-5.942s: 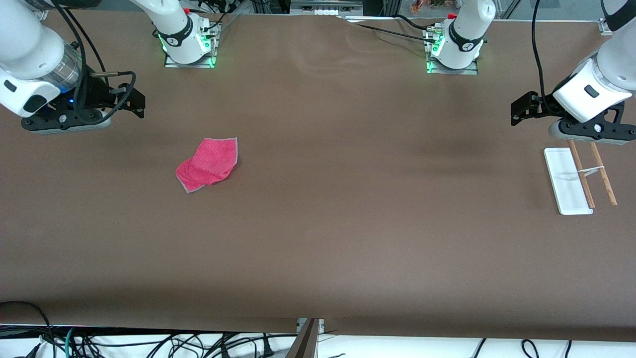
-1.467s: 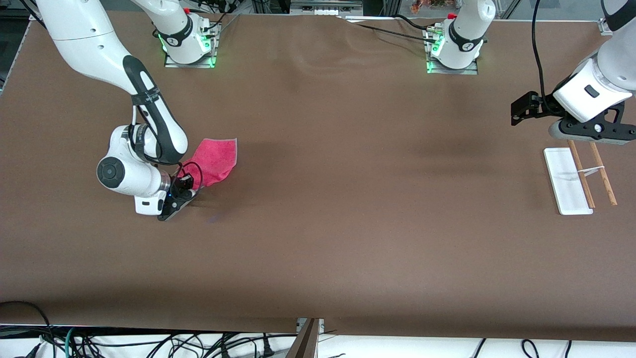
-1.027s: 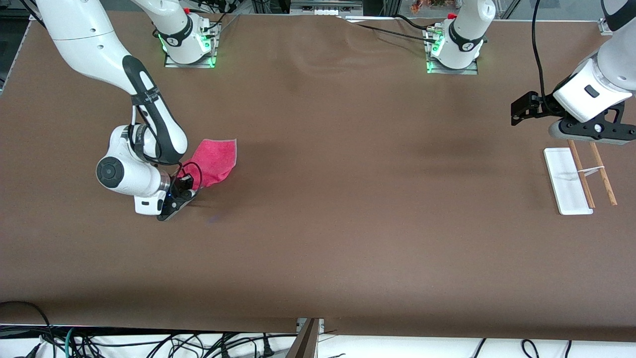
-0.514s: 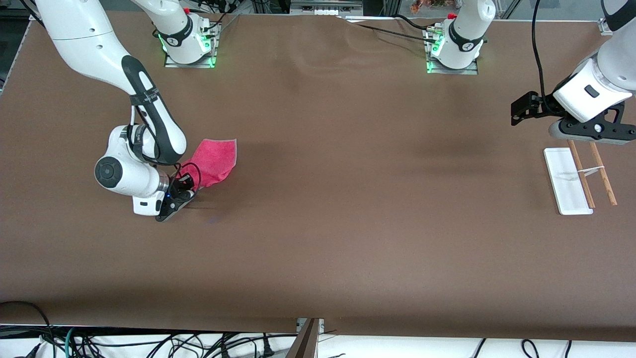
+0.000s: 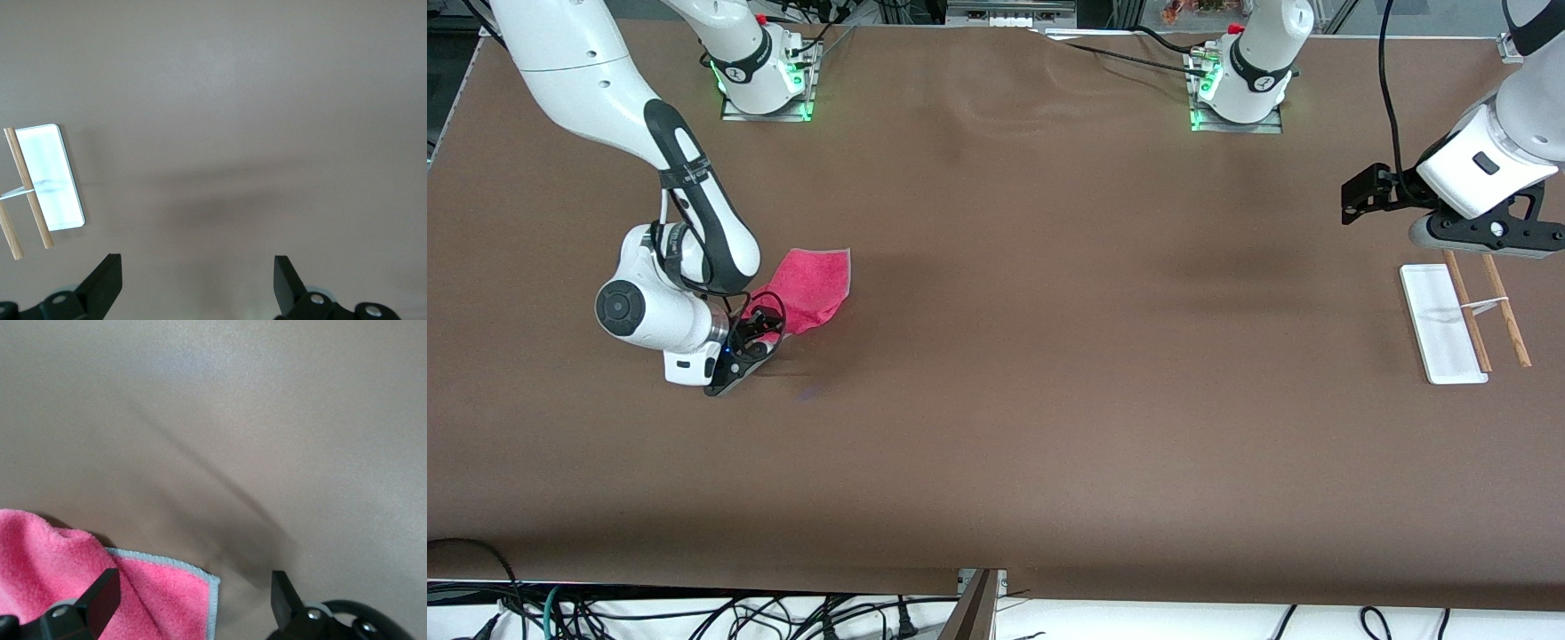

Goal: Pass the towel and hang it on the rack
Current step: 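Close the right gripper on the pink towel's edge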

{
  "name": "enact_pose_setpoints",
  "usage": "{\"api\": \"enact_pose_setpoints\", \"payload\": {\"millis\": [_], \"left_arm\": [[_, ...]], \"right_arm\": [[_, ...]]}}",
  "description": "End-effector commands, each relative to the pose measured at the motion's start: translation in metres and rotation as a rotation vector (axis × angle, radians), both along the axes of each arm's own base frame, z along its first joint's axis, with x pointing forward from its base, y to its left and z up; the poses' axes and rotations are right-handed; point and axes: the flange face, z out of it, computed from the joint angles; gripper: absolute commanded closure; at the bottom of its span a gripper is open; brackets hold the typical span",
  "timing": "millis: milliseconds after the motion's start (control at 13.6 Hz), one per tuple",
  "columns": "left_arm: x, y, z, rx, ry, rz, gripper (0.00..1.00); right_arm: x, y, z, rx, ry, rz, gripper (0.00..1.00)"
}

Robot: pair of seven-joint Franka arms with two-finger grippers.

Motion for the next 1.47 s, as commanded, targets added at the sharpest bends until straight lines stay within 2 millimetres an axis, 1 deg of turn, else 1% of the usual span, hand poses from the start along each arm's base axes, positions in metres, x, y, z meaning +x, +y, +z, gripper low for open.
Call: {"api": "enact_pose_setpoints", "payload": {"millis": [0, 293, 367, 440, 514, 660, 1027, 1174, 1394], "left_arm": [[-0.001, 0.001, 0.007, -0.016, 0.001, -0.006, 0.0], [-0.001, 0.0, 0.007, -0.016, 0.001, -0.007, 0.0], [-0.001, 0.0, 0.007, -0.016, 0.001, -0.007, 0.0], [-0.001, 0.001, 0.006, -0.016, 0.002, -0.006, 0.0], [-0.001, 0.001, 0.006, -0.016, 0.002, -0.006, 0.0], [-0.001, 0.001, 0.007, -0.016, 0.001, -0.006, 0.0], [-0.001, 0.0, 0.007, -0.016, 0.001, -0.007, 0.0], [-0.001, 0.001, 0.007, -0.016, 0.001, -0.006, 0.0], [-0.001, 0.001, 0.007, -0.016, 0.001, -0.006, 0.0]], "right_arm": [[0.0, -0.002, 0.013, 0.012, -0.012, -0.014, 0.0], [-0.002, -0.003, 0.003, 0.01, -0.01, -0.019, 0.02], [-0.002, -0.004, -0.004, 0.009, -0.011, -0.015, 0.07], [-0.002, -0.004, -0.004, 0.009, -0.014, -0.011, 0.12], [-0.002, -0.004, -0.005, 0.01, -0.013, -0.008, 0.22], [-0.003, -0.004, -0.005, 0.009, -0.008, -0.009, 0.45], [-0.003, -0.004, -0.005, 0.009, -0.007, -0.009, 0.93], [-0.004, -0.004, -0.006, 0.009, -0.004, -0.011, 1.0], [-0.003, -0.004, -0.003, 0.01, -0.006, -0.013, 1.0]]}}
